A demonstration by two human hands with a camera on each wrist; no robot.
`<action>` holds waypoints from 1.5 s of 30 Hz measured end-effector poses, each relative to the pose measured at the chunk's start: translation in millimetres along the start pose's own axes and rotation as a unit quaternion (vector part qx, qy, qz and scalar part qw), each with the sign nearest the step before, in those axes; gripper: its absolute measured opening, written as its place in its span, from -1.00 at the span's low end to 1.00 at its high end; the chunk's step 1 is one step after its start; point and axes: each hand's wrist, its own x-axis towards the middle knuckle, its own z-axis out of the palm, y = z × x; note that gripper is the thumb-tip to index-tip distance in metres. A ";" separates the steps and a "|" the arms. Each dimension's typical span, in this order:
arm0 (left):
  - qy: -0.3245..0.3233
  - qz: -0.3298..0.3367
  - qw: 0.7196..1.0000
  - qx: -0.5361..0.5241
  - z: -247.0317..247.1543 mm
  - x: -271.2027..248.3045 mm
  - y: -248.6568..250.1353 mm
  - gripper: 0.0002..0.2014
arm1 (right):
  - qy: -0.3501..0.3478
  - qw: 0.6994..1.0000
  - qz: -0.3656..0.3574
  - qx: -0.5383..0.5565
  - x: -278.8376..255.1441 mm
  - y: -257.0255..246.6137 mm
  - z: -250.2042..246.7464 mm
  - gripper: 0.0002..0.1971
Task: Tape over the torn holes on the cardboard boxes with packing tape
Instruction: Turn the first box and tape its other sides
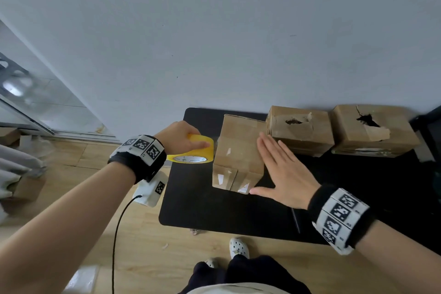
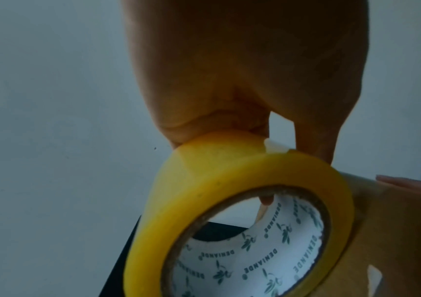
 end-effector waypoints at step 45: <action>-0.085 0.074 0.993 0.025 45.8 52.8 125.3 -0.57 | 0.012 0.935 0.034 0.352 10.9 49.6 87.7 0.25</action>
